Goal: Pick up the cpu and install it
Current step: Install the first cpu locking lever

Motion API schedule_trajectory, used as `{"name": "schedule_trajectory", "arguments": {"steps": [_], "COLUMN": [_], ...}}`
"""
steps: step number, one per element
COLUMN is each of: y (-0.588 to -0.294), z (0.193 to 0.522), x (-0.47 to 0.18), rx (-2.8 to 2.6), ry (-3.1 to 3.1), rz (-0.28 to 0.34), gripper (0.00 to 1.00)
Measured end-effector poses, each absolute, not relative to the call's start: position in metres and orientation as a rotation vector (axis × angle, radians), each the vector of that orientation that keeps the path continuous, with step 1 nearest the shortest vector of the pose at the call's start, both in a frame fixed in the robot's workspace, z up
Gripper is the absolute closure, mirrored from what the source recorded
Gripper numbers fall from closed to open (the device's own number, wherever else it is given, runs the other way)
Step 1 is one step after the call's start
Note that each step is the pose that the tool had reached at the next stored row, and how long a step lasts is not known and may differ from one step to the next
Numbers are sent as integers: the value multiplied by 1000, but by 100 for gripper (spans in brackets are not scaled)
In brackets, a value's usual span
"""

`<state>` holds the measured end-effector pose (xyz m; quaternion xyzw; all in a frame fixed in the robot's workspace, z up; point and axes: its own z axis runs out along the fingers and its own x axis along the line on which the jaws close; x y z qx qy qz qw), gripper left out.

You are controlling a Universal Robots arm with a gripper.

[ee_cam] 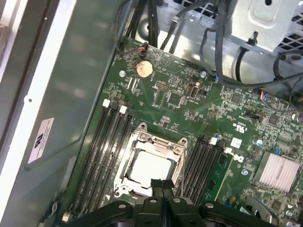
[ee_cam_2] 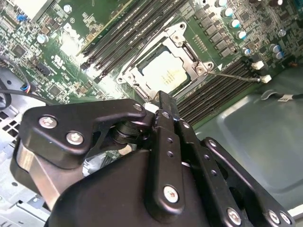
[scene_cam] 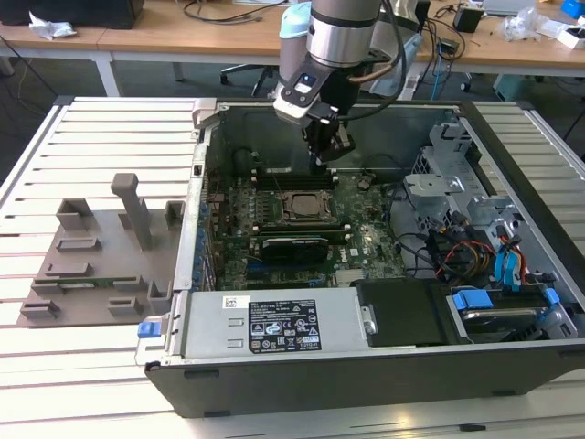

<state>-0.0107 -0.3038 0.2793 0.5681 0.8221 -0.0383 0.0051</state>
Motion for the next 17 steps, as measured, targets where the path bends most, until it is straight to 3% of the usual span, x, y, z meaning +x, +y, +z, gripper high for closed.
{"name": "schedule_trajectory", "arguments": {"steps": [17], "y": [-304], "z": [279], "x": [-11], "rx": [1538], "ry": [2718], "rz": [-118], "gripper": [89]}}
